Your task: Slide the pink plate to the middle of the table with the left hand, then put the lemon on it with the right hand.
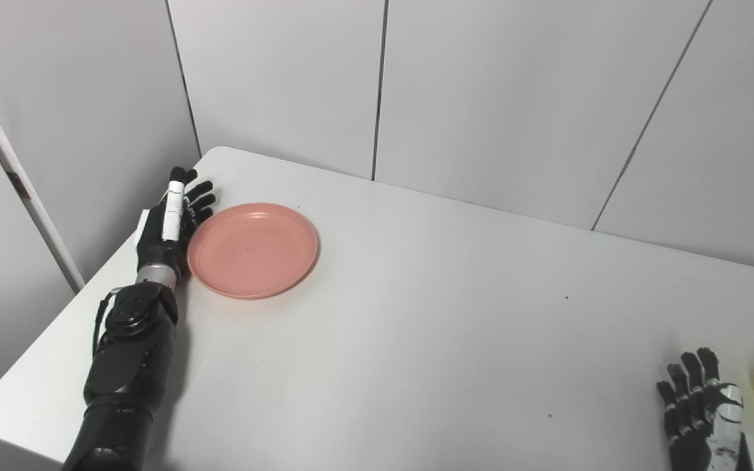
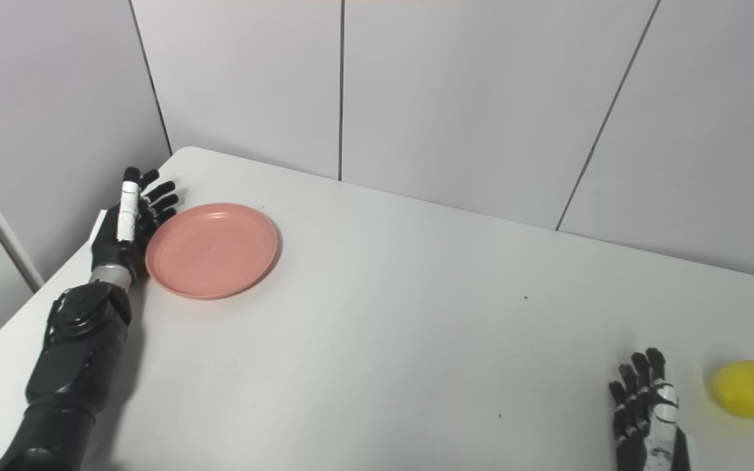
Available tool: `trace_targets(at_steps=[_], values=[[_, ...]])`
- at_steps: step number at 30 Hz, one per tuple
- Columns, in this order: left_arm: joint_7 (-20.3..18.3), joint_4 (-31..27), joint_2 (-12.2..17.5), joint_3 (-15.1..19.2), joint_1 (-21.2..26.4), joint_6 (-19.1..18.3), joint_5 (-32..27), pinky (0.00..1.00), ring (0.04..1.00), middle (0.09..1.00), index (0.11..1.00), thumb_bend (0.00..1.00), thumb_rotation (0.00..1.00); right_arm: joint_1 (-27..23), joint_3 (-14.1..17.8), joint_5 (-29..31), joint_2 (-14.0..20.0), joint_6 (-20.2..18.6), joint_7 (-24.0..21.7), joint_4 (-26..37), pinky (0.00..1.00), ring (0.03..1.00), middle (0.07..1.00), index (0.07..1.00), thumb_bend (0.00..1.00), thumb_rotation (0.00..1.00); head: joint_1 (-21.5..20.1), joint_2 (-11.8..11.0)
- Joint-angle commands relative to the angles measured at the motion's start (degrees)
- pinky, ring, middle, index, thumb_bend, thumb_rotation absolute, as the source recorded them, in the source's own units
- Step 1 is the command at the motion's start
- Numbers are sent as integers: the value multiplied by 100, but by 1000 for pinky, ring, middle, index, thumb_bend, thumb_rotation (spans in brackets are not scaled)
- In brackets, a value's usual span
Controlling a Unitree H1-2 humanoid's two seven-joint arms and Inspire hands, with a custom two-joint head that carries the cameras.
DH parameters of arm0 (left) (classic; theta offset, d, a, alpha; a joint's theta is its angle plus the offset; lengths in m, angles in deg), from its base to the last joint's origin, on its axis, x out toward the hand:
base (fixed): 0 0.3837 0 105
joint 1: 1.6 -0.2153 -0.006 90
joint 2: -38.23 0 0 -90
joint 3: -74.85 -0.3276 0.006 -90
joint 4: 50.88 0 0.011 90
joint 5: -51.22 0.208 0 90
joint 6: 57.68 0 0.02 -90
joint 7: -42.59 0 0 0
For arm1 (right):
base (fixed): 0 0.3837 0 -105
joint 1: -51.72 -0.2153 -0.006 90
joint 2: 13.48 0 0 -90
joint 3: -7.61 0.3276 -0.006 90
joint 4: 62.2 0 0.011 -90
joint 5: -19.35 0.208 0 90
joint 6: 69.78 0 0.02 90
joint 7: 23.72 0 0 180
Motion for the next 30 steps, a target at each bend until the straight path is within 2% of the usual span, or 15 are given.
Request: trace_targets(at_steps=[1, 7, 13, 19, 23, 30], values=[[-152, -26, 63, -45, 98, 86, -24, 830, 820, 819, 845, 962, 895, 206, -68, 3, -127, 12, -2, -250, 1000, 988, 988, 1000, 580, 1000, -10, 7], [-151, -391, -16, -60, -17, -76, -63, 817, 810, 808, 849, 965, 881, 210, -77, -29, -132, -10, 17, -243, 1000, 989, 987, 1000, 588, 1000, -14, 5], [-192, -483, -60, -35, -22, -135, -134, 833, 818, 812, 857, 974, 867, 209, -82, -56, -131, -36, 18, -237, 1000, 988, 985, 1000, 592, 1000, -18, -1], [-175, -574, -65, -90, -40, -209, -130, 841, 822, 824, 880, 955, 882, 216, -78, -73, -148, -65, 34, -217, 1000, 986, 983, 1000, 592, 1000, -20, 5], [-150, -834, -150, -125, -95, -364, -174, 841, 835, 835, 903, 917, 897, 216, -82, -75, -136, -7, -10, -242, 1000, 990, 985, 1000, 584, 1000, -30, 20], [3, -1217, -344, -223, -171, -606, -71, 819, 818, 817, 854, 909, 903, 216, -88, -111, -149, -1, 3, -234, 1000, 990, 983, 1000, 578, 1000, -20, 8]])
